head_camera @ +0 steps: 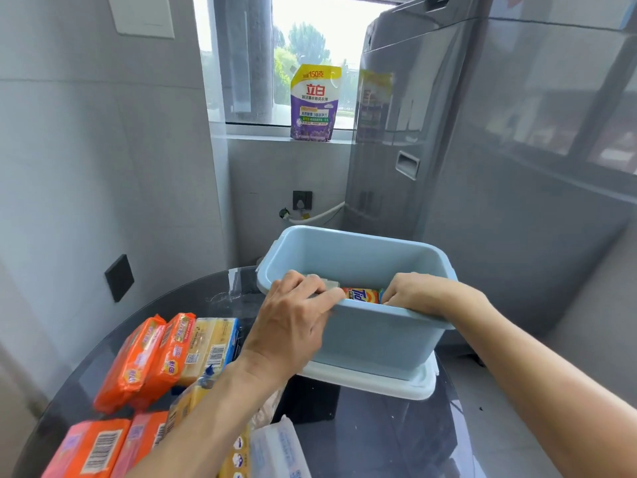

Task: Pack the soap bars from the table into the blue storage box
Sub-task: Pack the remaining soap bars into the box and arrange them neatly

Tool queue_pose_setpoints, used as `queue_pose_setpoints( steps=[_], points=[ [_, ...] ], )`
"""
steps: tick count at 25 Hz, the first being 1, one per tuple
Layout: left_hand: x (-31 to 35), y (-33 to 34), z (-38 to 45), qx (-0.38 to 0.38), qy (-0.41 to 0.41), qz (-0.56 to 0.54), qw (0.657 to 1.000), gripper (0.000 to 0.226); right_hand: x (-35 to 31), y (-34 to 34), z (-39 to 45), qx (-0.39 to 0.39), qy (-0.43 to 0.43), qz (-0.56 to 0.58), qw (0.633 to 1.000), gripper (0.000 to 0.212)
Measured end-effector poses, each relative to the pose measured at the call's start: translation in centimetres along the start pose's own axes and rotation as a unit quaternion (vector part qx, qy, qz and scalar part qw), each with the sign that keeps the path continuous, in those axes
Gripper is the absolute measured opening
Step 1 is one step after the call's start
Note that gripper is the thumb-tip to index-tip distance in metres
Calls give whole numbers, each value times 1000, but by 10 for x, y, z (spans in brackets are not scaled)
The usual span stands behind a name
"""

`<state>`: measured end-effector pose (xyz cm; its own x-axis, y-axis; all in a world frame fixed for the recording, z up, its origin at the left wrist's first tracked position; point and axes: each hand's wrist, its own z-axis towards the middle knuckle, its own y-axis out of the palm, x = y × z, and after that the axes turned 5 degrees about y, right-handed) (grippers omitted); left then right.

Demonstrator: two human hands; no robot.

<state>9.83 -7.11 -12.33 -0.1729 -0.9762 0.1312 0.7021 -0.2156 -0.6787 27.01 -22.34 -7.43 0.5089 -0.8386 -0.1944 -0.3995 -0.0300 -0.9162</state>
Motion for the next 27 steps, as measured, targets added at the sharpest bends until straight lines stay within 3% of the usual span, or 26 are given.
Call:
queue_pose_setpoints(
  steps=[5,8,12,16,22,25,27],
  points=[
    [-3,-10,-4,-15,12,-9,1000,25,-6,-1,-5,-19,-24,-28,999,27],
    [-1,-11,-9,-14,0,-10,1000,26,-8,-1,8,64,-29,-56,996,47],
    [0,-7,-9,-5,-9,-12,1000,25,-12,1,24,-53,-3,-39,998,59],
    [-3,-5,-11,-9,-4,-6,1000,27,-14,1,27,-83,-19,-70,994,29],
    [0,-6,-12,-2,3,0,1000,22,-13,6,33,-124,19,-49,991,66],
    [0,-10,-14,-9,-5,-2,1000,21,-14,12,35,-75,-2,-60,995,40],
    [1,-14,-15,-20,1,-10,1000,22,-14,11,28,48,-46,10,998,24]
  ],
)
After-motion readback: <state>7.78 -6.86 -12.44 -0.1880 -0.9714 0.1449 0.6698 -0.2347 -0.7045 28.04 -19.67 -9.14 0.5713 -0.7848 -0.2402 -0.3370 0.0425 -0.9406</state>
